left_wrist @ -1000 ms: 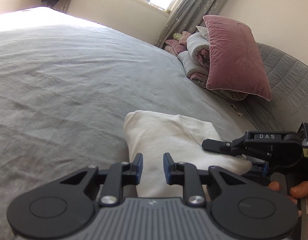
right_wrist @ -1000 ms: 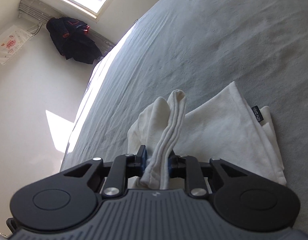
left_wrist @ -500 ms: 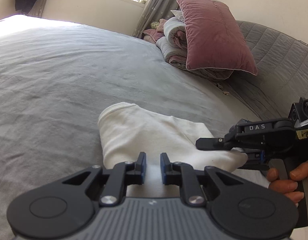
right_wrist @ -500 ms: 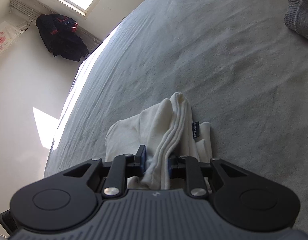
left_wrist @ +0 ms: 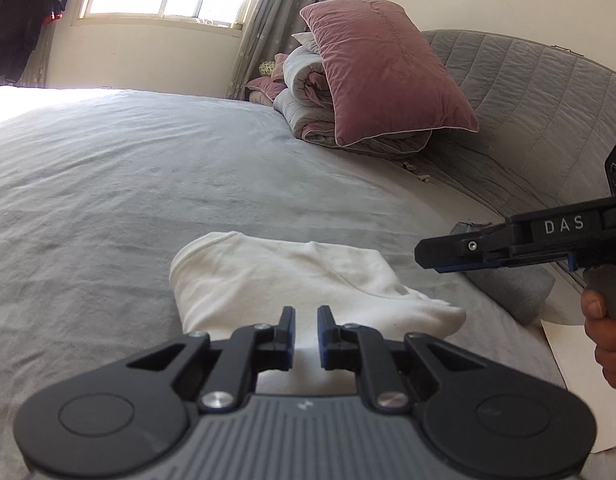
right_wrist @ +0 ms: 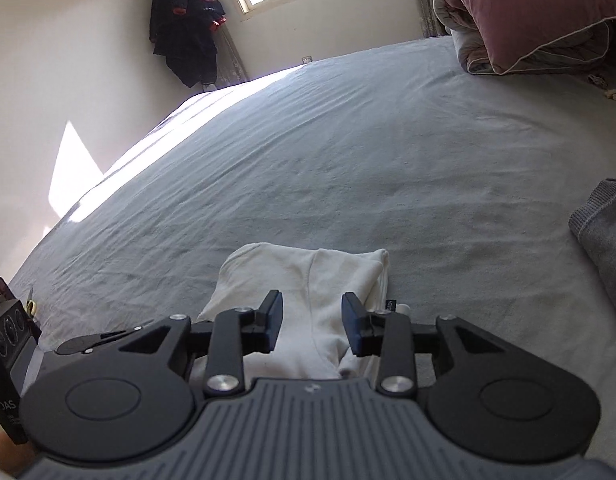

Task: Fold clothes
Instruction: 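Open both grippers and reposition them at the folded bundle's sides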

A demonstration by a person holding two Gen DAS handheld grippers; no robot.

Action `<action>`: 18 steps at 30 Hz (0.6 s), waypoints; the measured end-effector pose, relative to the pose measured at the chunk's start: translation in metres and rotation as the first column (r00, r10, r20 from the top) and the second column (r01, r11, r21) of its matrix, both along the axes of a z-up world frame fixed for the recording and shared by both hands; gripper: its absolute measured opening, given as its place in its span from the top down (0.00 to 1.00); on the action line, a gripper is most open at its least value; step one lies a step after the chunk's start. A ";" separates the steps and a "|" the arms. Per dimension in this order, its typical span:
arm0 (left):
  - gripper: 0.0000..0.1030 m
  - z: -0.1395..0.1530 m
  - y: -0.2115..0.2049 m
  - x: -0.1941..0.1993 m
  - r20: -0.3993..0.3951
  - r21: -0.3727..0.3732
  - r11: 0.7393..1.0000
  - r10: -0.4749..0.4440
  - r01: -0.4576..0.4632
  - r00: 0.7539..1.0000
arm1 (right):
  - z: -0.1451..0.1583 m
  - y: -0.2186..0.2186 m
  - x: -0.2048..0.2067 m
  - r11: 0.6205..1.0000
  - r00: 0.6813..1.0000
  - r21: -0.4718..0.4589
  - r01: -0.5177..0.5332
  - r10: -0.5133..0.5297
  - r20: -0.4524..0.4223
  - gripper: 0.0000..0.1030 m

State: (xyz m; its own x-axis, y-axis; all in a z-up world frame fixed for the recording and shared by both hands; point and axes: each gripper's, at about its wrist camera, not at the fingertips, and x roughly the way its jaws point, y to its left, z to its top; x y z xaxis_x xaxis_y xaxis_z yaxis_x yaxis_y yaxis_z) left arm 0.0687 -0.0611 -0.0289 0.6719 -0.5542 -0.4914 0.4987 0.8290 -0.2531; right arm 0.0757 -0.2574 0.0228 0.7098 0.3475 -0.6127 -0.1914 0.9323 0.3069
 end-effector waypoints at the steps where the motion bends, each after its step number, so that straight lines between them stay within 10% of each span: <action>1: 0.89 -0.002 -0.002 -0.003 0.009 0.013 1.000 -0.008 0.008 1.000 | -0.004 0.005 -0.001 0.999 1.000 -0.028 -0.026 0.025 -0.009 0.64; 9: 0.89 -0.015 -0.002 -0.017 0.015 0.040 0.997 -0.067 0.066 0.998 | -0.041 0.024 -0.014 0.943 0.987 -0.297 -0.149 0.125 -0.099 0.78; 18: 0.89 0.002 0.025 0.008 0.017 0.047 0.999 0.007 -0.008 1.000 | -0.025 0.024 -0.016 0.942 0.991 -0.307 -0.136 0.124 -0.057 0.67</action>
